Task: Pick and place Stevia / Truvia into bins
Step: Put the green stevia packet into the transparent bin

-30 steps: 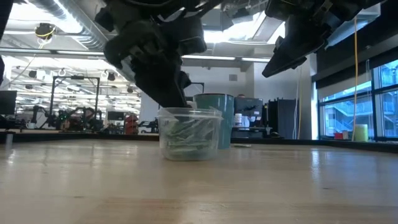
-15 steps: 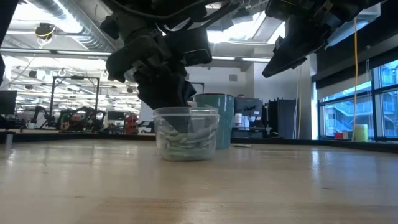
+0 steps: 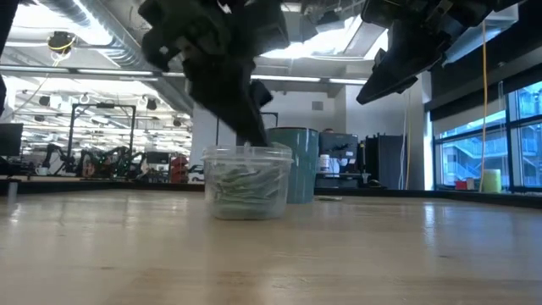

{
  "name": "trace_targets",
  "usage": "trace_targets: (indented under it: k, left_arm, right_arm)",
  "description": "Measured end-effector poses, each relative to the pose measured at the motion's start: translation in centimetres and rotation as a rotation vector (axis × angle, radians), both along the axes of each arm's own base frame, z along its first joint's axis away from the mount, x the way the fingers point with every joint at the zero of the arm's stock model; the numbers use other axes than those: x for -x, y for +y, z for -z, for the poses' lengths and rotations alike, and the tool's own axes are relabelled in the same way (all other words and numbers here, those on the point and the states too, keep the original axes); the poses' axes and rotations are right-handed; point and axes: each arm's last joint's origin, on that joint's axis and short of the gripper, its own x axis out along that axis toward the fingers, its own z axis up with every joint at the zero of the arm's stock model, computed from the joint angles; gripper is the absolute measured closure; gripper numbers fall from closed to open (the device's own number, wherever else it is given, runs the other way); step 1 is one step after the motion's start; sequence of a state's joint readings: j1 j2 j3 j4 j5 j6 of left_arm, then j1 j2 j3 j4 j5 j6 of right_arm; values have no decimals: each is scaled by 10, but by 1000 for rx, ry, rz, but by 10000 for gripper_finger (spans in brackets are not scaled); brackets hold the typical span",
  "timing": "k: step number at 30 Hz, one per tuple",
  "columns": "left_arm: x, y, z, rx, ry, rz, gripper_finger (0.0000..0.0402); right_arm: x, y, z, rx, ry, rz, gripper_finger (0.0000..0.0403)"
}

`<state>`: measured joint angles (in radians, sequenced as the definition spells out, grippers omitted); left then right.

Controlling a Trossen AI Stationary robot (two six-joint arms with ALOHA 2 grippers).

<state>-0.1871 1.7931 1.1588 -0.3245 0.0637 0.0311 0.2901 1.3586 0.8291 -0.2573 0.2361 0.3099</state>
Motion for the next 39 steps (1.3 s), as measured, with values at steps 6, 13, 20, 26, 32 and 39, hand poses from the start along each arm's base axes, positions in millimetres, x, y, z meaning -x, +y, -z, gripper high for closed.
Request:
trace_targets:
  k: [6,13,20,26,32,39]
  left_arm:
    - [15,3,-36,-59,-117,-1,359]
    - [63,13,-58,-21,-285,-50,354]
    - [114,23,-42,62,-533,-92,354]
    - [145,30,-23,79,-712,-129,354]
    - [158,34,-13,58,-755,-188,354]
    - [158,34,-13,61,-753,-185,354]
  right_arm:
    - [0,0,0,5,7,-3,311]
    - [-1,-1,-1,27,-11,0,311]
    - [-6,-24,-1,104,-35,185,311]
    - [-13,-60,13,124,37,313,311]
    - [-21,-103,36,132,132,459,311]
    - [-23,-141,63,70,235,504,311]
